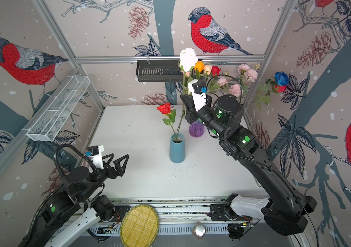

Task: Arrange the flowers into the vase
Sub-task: 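Raise the white rose high with the right gripper while the left gripper withdraws, then carry the white rose over the teal vase and lower its stem in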

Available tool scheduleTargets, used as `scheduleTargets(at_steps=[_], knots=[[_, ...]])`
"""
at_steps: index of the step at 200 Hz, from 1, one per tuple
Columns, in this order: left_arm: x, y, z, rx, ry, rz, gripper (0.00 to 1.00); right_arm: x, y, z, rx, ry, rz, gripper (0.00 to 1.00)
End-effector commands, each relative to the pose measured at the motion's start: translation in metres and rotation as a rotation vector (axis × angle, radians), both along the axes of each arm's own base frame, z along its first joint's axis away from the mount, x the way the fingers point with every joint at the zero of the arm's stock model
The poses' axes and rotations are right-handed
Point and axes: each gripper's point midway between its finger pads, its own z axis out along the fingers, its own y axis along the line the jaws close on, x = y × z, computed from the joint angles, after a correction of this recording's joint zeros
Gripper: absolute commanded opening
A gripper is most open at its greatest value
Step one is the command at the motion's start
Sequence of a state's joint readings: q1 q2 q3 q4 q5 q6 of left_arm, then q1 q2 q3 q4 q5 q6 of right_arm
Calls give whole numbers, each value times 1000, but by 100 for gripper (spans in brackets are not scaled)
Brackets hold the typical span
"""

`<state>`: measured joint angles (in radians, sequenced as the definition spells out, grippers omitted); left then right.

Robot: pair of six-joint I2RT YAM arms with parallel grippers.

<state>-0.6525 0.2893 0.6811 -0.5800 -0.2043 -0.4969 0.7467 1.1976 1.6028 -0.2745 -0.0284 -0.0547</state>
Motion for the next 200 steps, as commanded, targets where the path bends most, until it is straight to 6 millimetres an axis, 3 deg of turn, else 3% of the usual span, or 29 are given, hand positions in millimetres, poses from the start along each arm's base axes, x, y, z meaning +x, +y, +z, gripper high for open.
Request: scheduleTargets(at_steps=[1, 68, 139, 200], knots=[[5, -10, -2, 0, 15, -39, 99, -1, 5, -2, -5, -8, 20, 4], [10, -15, -10, 17, 57, -50, 99, 1, 14, -17, -29, 32, 47, 4], [13, -18, -12, 19, 65, -65, 99, -18, 1, 4, 1, 3, 52, 4], [15, -18, -12, 19, 64, -70, 99, -10, 9, -24, -35, 50, 55, 4]])
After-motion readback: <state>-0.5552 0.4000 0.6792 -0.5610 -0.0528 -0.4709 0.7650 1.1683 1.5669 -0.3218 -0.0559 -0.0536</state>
